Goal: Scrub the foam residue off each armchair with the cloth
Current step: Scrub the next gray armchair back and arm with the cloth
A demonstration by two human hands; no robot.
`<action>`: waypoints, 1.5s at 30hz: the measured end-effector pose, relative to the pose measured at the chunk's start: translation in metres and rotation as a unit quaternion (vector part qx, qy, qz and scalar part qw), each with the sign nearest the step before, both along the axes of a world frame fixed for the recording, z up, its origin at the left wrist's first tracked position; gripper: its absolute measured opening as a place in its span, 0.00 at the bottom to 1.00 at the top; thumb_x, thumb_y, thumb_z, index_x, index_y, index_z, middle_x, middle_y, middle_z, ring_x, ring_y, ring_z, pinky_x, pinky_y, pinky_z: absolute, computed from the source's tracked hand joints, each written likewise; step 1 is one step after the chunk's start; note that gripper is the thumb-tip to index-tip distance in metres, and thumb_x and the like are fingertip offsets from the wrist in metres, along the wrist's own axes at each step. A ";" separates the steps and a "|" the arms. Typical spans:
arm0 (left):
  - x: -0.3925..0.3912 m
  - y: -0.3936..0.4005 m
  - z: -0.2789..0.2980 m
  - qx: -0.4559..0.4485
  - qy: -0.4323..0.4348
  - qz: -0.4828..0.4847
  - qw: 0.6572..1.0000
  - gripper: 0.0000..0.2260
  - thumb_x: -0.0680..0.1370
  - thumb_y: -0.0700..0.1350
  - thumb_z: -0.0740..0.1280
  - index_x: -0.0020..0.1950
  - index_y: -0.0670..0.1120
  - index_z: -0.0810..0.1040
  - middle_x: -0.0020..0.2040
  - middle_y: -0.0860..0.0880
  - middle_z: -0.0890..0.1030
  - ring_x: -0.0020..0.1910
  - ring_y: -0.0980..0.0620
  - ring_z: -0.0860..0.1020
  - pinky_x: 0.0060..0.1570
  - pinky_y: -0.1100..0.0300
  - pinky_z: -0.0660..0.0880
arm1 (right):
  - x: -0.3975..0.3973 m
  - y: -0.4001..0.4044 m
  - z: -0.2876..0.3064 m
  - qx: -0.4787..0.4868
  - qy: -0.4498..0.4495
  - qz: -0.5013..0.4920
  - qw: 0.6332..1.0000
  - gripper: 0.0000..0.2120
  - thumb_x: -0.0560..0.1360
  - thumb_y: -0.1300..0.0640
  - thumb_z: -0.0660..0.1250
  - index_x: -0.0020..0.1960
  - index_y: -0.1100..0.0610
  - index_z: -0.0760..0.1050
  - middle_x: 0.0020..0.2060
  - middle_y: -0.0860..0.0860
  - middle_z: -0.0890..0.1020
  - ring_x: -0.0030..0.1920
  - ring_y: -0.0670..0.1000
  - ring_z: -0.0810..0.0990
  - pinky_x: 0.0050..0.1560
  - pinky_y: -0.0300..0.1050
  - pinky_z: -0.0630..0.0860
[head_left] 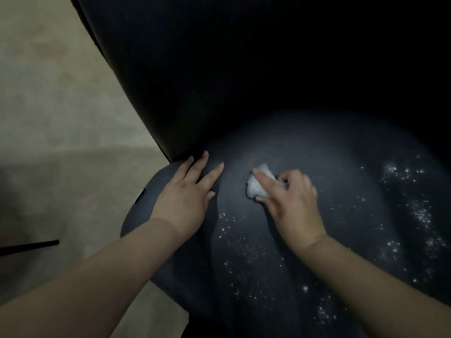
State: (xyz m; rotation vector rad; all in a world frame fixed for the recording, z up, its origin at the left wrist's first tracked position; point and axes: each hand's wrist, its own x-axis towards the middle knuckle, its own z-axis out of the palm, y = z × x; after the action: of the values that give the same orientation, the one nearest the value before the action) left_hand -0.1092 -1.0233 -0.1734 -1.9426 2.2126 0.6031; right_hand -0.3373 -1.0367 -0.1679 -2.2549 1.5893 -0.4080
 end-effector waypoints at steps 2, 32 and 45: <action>0.002 0.000 0.001 -0.001 0.019 0.008 1.000 0.27 0.82 0.53 0.54 0.77 0.60 0.45 0.79 0.53 0.44 0.77 0.49 0.45 0.73 0.51 0.59 | -0.010 -0.018 0.001 -0.010 0.005 -0.035 0.999 0.22 0.72 0.55 0.70 0.66 0.49 0.74 0.46 0.58 0.71 0.45 0.55 0.67 0.47 0.51 0.67; 0.012 0.075 0.006 -0.007 0.049 0.095 0.994 0.28 0.81 0.47 0.58 0.79 0.52 0.51 0.79 0.51 0.49 0.77 0.48 0.47 0.75 0.50 0.51 | 0.018 0.004 -0.007 -0.031 -0.007 -0.064 0.997 0.22 0.73 0.57 0.71 0.66 0.49 0.75 0.47 0.60 0.71 0.46 0.61 0.69 0.49 0.55 0.70; 0.014 0.089 0.009 -0.002 0.055 0.084 0.995 0.28 0.81 0.49 0.56 0.79 0.51 0.49 0.79 0.53 0.46 0.77 0.52 0.43 0.75 0.55 0.46 | 0.018 0.037 -0.006 -0.028 -0.011 -0.016 0.999 0.23 0.70 0.60 0.73 0.63 0.47 0.77 0.45 0.60 0.73 0.44 0.62 0.71 0.46 0.57 0.73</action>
State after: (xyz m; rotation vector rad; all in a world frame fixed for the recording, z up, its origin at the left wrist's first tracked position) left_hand -0.0955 -0.9342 -0.1645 -2.1635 2.1263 0.7461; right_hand -0.3195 -0.9998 -0.1735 -2.2614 1.6237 -0.4902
